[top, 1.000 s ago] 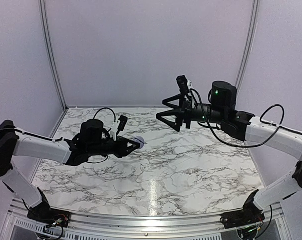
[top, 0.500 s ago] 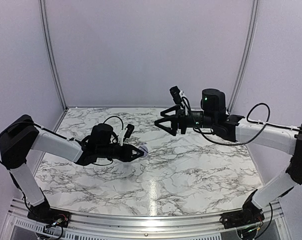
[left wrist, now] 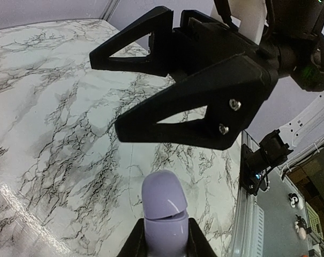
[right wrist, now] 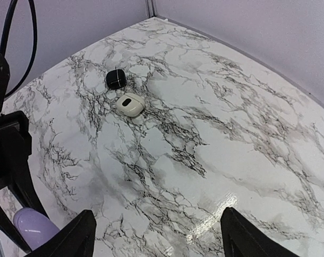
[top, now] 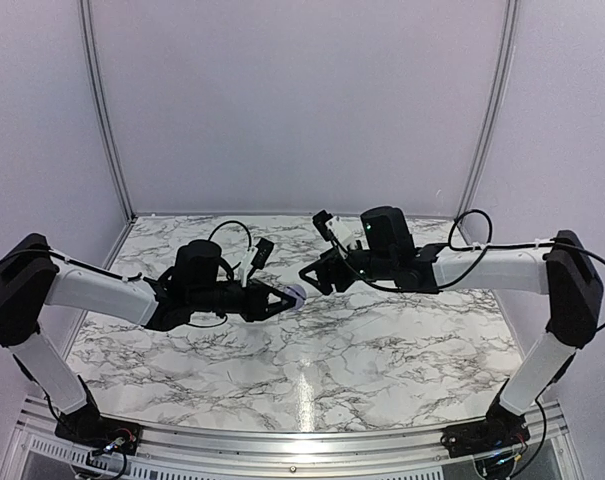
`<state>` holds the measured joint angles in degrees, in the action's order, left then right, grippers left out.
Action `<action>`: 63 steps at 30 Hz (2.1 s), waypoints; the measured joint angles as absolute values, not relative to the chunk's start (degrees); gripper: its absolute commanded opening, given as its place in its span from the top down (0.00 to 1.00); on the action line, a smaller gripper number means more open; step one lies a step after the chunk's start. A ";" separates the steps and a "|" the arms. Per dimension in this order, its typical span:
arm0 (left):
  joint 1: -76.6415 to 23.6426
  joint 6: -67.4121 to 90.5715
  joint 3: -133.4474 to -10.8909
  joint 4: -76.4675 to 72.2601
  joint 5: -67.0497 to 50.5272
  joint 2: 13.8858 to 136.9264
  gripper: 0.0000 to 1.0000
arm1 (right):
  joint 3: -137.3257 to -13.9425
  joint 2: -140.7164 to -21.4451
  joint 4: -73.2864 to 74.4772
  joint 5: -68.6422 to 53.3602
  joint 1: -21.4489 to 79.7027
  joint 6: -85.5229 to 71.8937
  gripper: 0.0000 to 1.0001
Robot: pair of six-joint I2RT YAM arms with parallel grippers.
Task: Insert the wireless bluetooth earbuds into the charging case
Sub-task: Close the charging case with the earbuds, then place the charging case with the earbuds at the center of the board.
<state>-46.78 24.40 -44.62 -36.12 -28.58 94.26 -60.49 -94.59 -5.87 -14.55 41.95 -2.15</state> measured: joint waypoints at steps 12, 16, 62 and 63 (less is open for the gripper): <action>-46.78 26.87 -47.20 -36.12 -29.12 94.59 1.00 | -63.20 -96.57 -4.54 -3.01 47.16 6.02 0.19; -46.74 28.12 -47.22 -35.05 -30.30 94.89 1.00 | -63.20 -96.86 -3.68 0.54 48.90 8.78 0.20; -39.00 32.60 -51.96 -28.58 -19.22 108.51 0.83 | -56.60 -81.30 -5.56 -13.08 38.04 1.45 0.06; -38.85 32.60 -52.45 -28.05 -19.03 108.73 0.82 | -56.58 -81.30 -5.58 -13.69 37.89 1.10 0.06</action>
